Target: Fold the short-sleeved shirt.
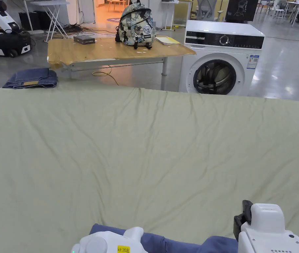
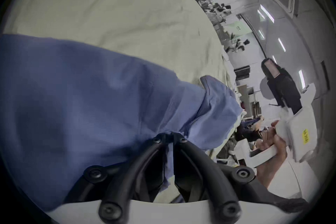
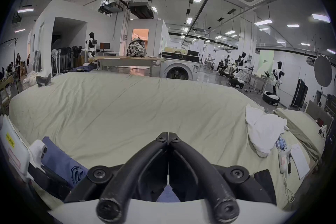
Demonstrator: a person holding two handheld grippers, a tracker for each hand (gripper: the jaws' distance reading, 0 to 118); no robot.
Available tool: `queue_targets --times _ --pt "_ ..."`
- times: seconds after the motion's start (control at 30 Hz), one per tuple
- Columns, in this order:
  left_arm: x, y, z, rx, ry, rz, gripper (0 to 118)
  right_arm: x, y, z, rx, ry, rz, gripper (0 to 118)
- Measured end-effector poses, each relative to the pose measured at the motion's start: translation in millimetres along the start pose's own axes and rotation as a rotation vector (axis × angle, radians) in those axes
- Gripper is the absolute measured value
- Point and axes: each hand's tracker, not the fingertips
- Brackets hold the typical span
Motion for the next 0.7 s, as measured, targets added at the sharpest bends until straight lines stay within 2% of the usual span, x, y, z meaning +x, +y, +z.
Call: queue_targets --times 0.3,0.43,0.5,0.6,0.67,0.7 --pt "7.5 5.6 11.0 0.026 0.048 -0.046 3 4.7 4.4 2.7 0.014 -0.013 0.007 0" --pt "3.4 16.5 55.7 0.098 0.047 -0.07 3 6.6 8.0 3.8 0.02 -0.013 0.008 0" --pt "28.2 10.1 105.0 0.15 0.06 -0.075 3 7.2 9.7 4.0 0.026 -0.013 0.008 0" --pt "7.2 16.5 149.3 0.207 0.094 -0.059 4 7.2 12.5 3.8 0.035 -0.013 0.003 0" --pt "-11.2 16.9 172.2 0.242 0.126 -0.014 12 6.9 14.2 3.6 0.044 -0.012 -0.004 0" --pt "-22.1 16.2 182.1 0.243 0.128 0.012 27 6.7 15.0 3.4 0.049 -0.012 -0.008 0"
